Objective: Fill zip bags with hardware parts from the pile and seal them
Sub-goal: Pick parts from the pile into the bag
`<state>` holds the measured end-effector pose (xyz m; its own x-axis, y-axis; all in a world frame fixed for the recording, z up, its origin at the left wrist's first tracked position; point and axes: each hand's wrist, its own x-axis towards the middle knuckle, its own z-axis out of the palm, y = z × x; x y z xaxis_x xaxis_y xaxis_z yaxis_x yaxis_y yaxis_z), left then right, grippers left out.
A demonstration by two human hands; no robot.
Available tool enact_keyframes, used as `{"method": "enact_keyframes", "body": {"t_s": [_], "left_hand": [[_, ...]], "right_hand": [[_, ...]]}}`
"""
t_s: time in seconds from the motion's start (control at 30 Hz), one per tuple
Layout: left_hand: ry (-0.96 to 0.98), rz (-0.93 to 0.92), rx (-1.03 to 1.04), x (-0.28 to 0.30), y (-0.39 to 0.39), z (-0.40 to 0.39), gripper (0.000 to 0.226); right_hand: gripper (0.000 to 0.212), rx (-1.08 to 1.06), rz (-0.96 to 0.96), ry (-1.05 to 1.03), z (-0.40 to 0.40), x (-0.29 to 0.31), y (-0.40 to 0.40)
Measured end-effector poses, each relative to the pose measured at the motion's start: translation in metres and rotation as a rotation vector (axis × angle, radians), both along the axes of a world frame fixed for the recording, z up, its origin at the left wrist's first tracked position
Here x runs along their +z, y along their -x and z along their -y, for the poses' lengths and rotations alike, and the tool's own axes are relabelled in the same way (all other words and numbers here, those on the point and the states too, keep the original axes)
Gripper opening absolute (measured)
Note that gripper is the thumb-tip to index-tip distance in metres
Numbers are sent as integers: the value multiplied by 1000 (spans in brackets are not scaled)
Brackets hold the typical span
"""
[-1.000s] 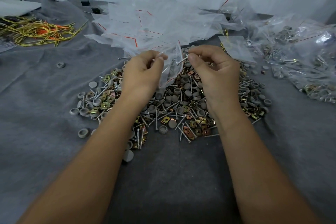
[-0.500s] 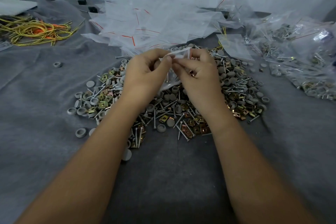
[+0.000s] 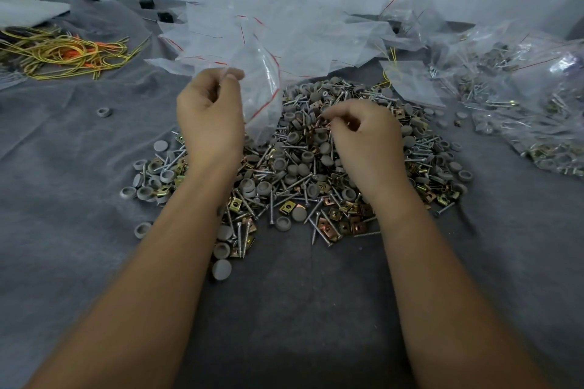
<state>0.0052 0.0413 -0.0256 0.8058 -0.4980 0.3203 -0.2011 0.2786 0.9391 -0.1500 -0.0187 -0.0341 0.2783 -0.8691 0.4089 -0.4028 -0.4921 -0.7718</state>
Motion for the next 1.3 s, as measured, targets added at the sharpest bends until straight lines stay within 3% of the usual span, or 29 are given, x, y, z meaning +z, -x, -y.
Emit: {"method": "enact_keyframes", "body": {"t_s": [0.2,0.4,0.47,0.57,0.7,0.87,1.0,1.13,1.3], "left_hand": [[152,-15,94,6,3,-2,17],[300,290,177,4,10,-6,16],[196,445,166,-1,8,-6,16],[-136,616,3,-10,7,-1,23],[-408,530,-194,-17,6,7,19],[-366,346,-267,-15,2,8,15],[-365,338,-326,-13,5,6,14],[-438,451,-277,-14,5,6,23],[-277,381,-59,-13,1,7,37]], "right_hand": [[25,157,-328,240,-2,-3,-5],[22,165,-539,327,-4,-10,-5],[20,167,-534,328,-4,-10,-6],[18,150,-536,328,-4,-10,-6],[17,121,-582,351,-3,-9,-6],[30,70,-614,386,-4,-9,-6],[32,61,-612,425,-5,-11,-6],[21,25,-620,456,-6,-13,-8],[13,-20,-626,458,-7,-13,-10]]}}
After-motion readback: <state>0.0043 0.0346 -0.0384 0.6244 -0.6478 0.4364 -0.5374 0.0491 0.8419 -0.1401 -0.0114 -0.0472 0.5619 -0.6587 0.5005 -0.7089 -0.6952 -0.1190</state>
